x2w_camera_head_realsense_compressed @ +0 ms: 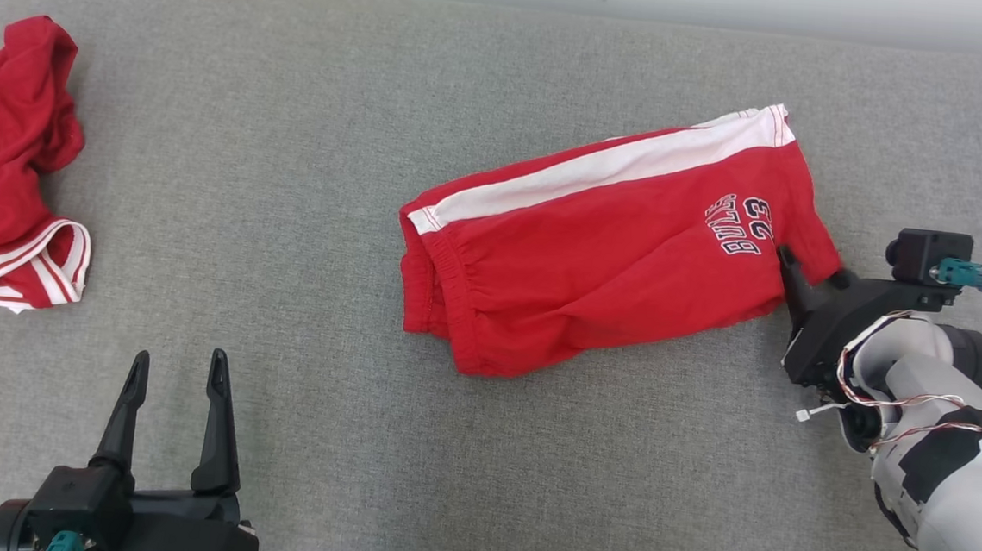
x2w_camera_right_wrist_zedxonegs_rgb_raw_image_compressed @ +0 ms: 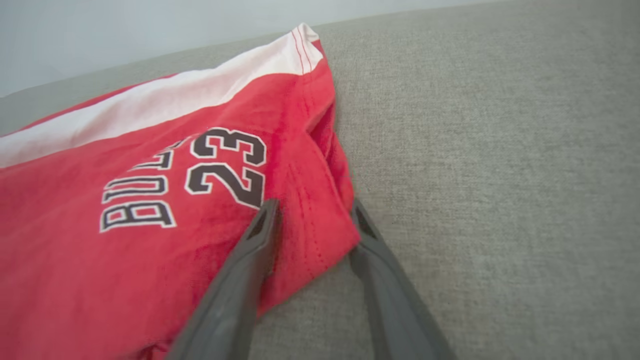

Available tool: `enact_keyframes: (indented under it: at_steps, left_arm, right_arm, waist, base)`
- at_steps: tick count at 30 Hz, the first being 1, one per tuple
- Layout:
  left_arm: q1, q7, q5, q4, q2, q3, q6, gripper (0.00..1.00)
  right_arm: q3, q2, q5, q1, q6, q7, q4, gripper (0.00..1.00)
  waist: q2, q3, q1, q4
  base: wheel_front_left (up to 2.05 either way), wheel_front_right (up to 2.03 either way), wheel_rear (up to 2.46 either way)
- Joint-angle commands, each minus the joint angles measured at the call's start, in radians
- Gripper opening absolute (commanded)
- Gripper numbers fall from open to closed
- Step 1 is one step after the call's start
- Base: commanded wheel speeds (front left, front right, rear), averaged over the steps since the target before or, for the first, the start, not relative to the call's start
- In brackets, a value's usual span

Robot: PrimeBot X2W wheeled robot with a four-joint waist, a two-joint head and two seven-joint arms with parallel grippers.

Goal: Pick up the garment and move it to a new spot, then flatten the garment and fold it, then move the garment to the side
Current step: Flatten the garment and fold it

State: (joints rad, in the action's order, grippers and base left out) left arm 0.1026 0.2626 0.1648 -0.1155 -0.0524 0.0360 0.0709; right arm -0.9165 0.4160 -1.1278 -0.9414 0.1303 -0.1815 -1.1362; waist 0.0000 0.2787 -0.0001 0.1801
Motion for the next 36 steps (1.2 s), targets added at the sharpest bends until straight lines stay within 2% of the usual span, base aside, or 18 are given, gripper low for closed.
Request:
enact_keyframes:
  at_steps: [1, 8, 16, 23, 28, 31, 32, 33, 34, 36]
  left_arm:
    - [-0.008, 0.003, 0.006, -0.004, 0.003, 0.001, -0.001, 1.0]
    - [-0.032, 0.003, 0.011, -0.036, 0.003, -0.007, -0.007, 1.0]
    - [-0.089, 0.003, 0.002, -0.054, 0.003, 0.008, -0.004, 1.0]
    - [-0.119, 0.003, -0.005, -0.055, 0.002, 0.015, -0.002, 1.0]
    - [-0.134, 0.003, -0.009, -0.058, 0.002, 0.007, 0.002, 1.0]
    - [-0.144, 0.003, -0.009, -0.058, 0.002, 0.006, 0.002, 1.0]
    - [-0.149, 0.003, -0.007, -0.057, 0.003, 0.007, 0.001, 1.0]
    - [-0.148, 0.003, -0.007, -0.057, 0.002, 0.005, 0.0, 1.0]
    - [-0.148, 0.003, -0.008, -0.058, 0.002, 0.005, 0.0, 1.0]
    - [-0.152, 0.003, -0.011, -0.06, 0.002, 0.005, 0.0, 1.0]
  right_arm:
    - [-0.006, -0.01, -0.009, 0.016, 0.001, 0.006, 0.002, 0.0]
    - [-0.007, -0.01, -0.045, 0.03, 0.001, -0.015, 0.031, 0.0]
    - [-0.003, 0.039, -0.071, 0.094, 0.001, -0.07, 0.133, 0.0]
    - [0.031, 0.086, -0.115, 0.201, 0.001, -0.083, 0.218, 0.0]
    - [0.076, 0.129, -0.167, 0.336, 0.001, -0.084, 0.291, 0.0]
    - [0.094, 0.133, -0.182, 0.417, 0.001, -0.083, 0.329, 0.0]
    - [0.117, 0.135, -0.182, 0.441, 0.001, -0.083, 0.338, 0.38]
    - [0.126, 0.136, -0.167, 0.45, 0.001, -0.083, 0.334, 0.82]
    - [0.129, 0.137, -0.142, 0.454, 0.001, -0.083, 0.327, 1.0]
    - [0.146, 0.131, -0.094, 0.449, 0.001, -0.083, 0.319, 1.0]
  waist:
    - [0.0, -0.004, 0.0001, 0.001]
    - [0.0, -0.052, 0.0001, -0.017]
    - [0.0, -0.126, 0.0001, -0.066]
    - [0.0, -0.166, 0.0001, -0.096]
    - [0.0, -0.191, 0.0001, -0.106]
    - [0.0, -0.197, 0.0001, -0.112]
    - [0.0, -0.198, 0.0001, -0.122]
    - [0.0, -0.198, 0.0001, -0.126]
    - [0.0, -0.2, 0.0001, -0.13]
    - [0.0, -0.204, 0.0001, -0.135]
  base:
    - [0.0, 0.0, 0.0]
    - [0.0, 0.0, 0.0]
    - [0.0, 0.0, 0.0]
    - [0.0, 0.0, 0.0]
    - [0.0, 0.0, 0.0]
    - [0.0, 0.0, 0.0]
    - [0.0, 0.0, 0.0]
    - [0.0, 0.0, 0.0]
    - [0.0, 0.0, 0.0]
    - [0.0, 0.0, 0.0]
